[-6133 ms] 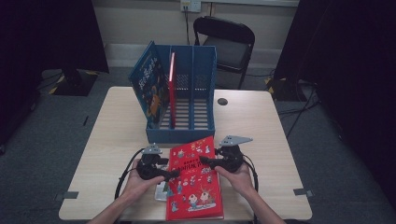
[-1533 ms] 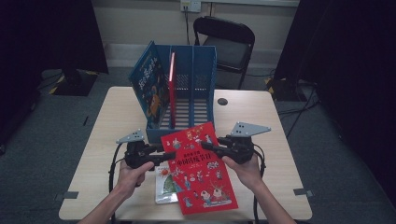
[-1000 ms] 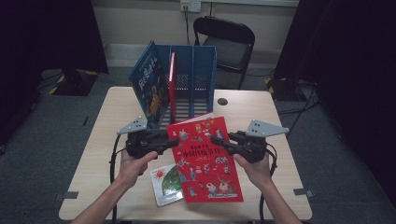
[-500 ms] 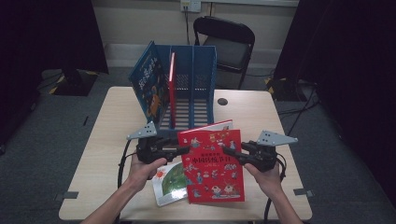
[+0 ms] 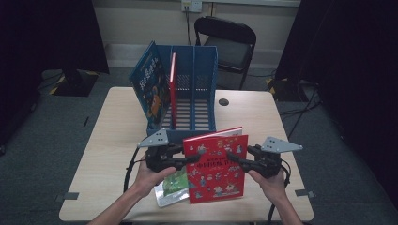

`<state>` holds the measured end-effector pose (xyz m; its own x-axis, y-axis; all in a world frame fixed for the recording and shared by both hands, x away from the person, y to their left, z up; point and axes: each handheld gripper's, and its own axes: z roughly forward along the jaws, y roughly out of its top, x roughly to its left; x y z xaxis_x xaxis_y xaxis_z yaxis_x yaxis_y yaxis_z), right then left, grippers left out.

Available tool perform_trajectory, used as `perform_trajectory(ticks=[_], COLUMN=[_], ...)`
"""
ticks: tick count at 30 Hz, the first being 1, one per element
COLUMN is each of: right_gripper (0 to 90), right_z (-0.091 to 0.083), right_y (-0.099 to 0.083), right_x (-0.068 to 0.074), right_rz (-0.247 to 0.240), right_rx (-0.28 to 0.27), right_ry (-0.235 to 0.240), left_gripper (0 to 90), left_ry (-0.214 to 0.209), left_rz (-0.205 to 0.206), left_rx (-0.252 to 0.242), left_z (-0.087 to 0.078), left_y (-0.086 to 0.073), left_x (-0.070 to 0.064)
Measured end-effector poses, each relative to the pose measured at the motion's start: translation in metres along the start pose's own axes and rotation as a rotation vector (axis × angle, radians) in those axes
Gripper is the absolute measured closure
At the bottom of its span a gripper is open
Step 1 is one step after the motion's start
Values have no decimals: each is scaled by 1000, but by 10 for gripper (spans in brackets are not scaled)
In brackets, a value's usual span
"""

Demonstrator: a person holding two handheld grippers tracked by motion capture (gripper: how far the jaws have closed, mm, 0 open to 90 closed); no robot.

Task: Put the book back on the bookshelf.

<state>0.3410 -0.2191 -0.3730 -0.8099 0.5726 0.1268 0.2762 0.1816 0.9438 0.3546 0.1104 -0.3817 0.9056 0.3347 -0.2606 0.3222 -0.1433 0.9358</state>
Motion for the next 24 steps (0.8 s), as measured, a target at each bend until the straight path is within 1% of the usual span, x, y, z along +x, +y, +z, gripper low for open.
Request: perform_trajectory(ticks=[1,3,7,8,10,12,15,16,17,18,21,23,24], right_gripper=[537,535,529,524,514,504,495,482,442,423,379,339,329], right_z=[-1,-2,-2,-1,-1,-2,-3,-4,-5,-5,-8,-10,-10], right_y=[-1,-1,0,0,0,-1,0,0,0,0,-1,-4,-6], right_x=[1,1,2,2,3,3,2,3,2,2,0,-4,-5], right_rz=[-8,-10,-17,-18,-21,-24,-29,-27,-23,-20,-12,0,5], right_rx=[-6,-7,-4,-4,-6,-6,-2,0,6,5,2,2,8], right_ry=[2,1,-6,-7,-8,-12,-4,-8,-7,-3,-27,-53,-72], left_gripper=[623,623,624,639,654,668,688,692,698,703,745,774,776], left_ry=[2,0,10,12,-6,-17,-39,-38,-36,-34,-33,-19,-25], left_rz=[4,3,12,17,11,-1,-10,-11,-12,-13,-22,-30,-40], left_rx=[3,10,33,39,44,48,45,45,46,45,42,40,36], left_z=[3,8,19,21,26,27,25,24,24,24,23,22,22], left_y=[-1,-2,-3,-4,-4,-4,-4,-4,-5,-5,-6,-7,-7], left_x=[-1,-1,-3,-4,-5,-4,-4,-5,-5,-4,-2,-2,-1])
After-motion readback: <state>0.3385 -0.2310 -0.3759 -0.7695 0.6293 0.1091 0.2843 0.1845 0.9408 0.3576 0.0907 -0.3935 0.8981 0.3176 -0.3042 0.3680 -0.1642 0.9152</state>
